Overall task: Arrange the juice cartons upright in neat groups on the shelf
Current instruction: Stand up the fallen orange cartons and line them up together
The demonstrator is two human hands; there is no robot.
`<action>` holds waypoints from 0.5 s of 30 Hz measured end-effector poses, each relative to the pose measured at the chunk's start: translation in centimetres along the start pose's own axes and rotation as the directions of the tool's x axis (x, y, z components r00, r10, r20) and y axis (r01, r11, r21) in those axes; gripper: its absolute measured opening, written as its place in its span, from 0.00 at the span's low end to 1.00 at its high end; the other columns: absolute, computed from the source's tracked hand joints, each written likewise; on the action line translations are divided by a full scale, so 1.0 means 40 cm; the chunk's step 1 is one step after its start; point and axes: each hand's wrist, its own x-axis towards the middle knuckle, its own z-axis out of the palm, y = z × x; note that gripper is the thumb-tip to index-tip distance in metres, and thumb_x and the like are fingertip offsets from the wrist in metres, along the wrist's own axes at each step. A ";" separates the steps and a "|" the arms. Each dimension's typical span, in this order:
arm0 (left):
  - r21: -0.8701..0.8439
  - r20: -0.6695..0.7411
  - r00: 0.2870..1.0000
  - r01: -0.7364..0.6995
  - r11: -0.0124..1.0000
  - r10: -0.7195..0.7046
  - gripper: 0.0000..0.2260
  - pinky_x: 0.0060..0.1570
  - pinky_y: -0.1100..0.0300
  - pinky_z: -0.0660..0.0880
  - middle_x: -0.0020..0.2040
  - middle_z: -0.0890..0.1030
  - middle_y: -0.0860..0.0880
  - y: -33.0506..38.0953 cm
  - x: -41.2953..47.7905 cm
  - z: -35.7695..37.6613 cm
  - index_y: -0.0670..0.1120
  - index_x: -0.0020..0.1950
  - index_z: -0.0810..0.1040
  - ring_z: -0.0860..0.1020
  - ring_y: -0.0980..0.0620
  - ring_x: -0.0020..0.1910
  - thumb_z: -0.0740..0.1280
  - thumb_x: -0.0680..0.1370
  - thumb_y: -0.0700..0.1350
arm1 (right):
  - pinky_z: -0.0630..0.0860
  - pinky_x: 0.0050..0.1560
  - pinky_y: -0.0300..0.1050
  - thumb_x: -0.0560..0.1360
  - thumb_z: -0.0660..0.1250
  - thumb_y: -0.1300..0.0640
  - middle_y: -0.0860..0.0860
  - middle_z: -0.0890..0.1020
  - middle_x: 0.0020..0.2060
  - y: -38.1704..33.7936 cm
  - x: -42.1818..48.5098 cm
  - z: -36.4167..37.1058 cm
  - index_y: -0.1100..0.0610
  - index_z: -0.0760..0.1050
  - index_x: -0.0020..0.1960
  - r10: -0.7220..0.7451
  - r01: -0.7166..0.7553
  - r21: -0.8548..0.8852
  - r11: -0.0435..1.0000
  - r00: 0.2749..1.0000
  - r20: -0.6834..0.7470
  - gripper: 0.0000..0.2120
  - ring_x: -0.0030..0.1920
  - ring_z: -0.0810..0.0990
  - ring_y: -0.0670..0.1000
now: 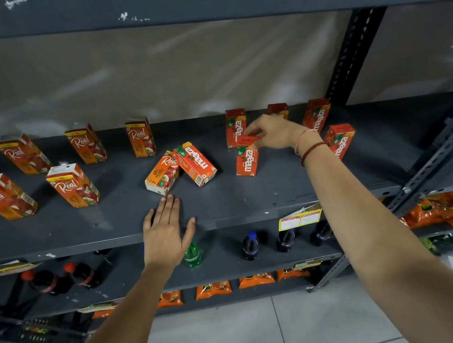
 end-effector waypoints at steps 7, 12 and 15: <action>0.005 0.002 1.000 -0.006 1.000 0.006 0.31 0.69 0.45 0.60 0.71 0.69 0.42 -0.002 0.002 -0.003 0.40 0.69 0.68 0.65 0.45 0.71 0.46 0.77 0.60 | 0.69 0.68 0.52 0.74 0.68 0.63 0.59 0.74 0.66 -0.016 -0.026 0.024 0.60 0.69 0.68 -0.002 0.001 -0.013 1.000 0.995 -0.103 0.23 0.65 0.73 0.57; 0.005 0.006 1.000 -0.014 1.000 0.014 0.32 0.70 0.46 0.59 0.72 0.68 0.42 -0.007 0.000 -0.004 0.41 0.70 0.67 0.63 0.46 0.72 0.46 0.77 0.61 | 0.77 0.53 0.43 0.73 0.69 0.60 0.57 0.80 0.55 -0.128 -0.059 0.089 0.60 0.77 0.58 -0.082 0.230 0.181 0.956 0.805 -0.588 0.14 0.48 0.80 0.50; -0.001 0.005 1.000 -0.016 1.000 0.016 0.31 0.70 0.46 0.59 0.72 0.68 0.42 -0.007 0.000 -0.003 0.41 0.70 0.66 0.63 0.46 0.72 0.46 0.77 0.60 | 0.76 0.57 0.47 0.73 0.70 0.59 0.60 0.79 0.57 -0.196 -0.029 0.163 0.61 0.73 0.62 -0.129 0.220 0.213 0.952 0.919 -0.372 0.19 0.53 0.79 0.54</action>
